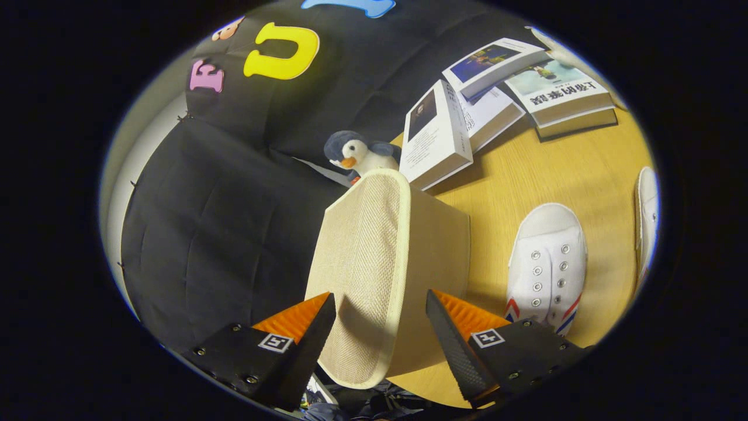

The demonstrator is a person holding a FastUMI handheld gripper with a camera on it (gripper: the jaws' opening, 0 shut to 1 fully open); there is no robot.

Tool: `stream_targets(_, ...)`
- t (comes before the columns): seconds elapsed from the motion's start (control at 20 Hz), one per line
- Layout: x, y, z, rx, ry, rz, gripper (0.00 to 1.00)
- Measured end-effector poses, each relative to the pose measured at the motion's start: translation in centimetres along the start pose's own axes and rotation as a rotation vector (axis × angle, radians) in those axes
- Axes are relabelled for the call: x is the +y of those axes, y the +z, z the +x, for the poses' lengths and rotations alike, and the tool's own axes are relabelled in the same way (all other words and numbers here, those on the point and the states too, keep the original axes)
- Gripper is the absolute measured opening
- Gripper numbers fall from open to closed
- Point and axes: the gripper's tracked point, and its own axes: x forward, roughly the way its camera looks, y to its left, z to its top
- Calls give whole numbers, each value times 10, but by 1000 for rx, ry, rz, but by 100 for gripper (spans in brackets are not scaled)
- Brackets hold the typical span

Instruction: Open the storage box then place both shoes into the box .Put the left shoe in first, then the right shoe, with the right side of both shoes facing outward in a uniform manner.

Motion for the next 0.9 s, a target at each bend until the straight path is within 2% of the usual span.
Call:
stream_targets(0.05, 3, 1, 0, 1, 4, 11, 92)
stream_targets(0.1, 8, 2, -1, 1, 20, 17, 76)
stream_targets(0.2, 16, 3, -4, 14, 30, -6, 67)
stream_targets(0.25, 19, 6, -9, 15, 34, -34, 67)
stream_targets(0.35, 19, 16, -14, -5, 14, -58, 43)
stream_targets(0.4, 22, 16, -14, 1, 17, -40, 20)
stream_targets(0.5, 40, 18, -18, 15, 66, -15, 8)
stream_targets(0.65, 62, 24, -26, 12, 92, -52, 7)
stream_targets(0.9, 128, 35, -27, 9, 140, -130, 7)
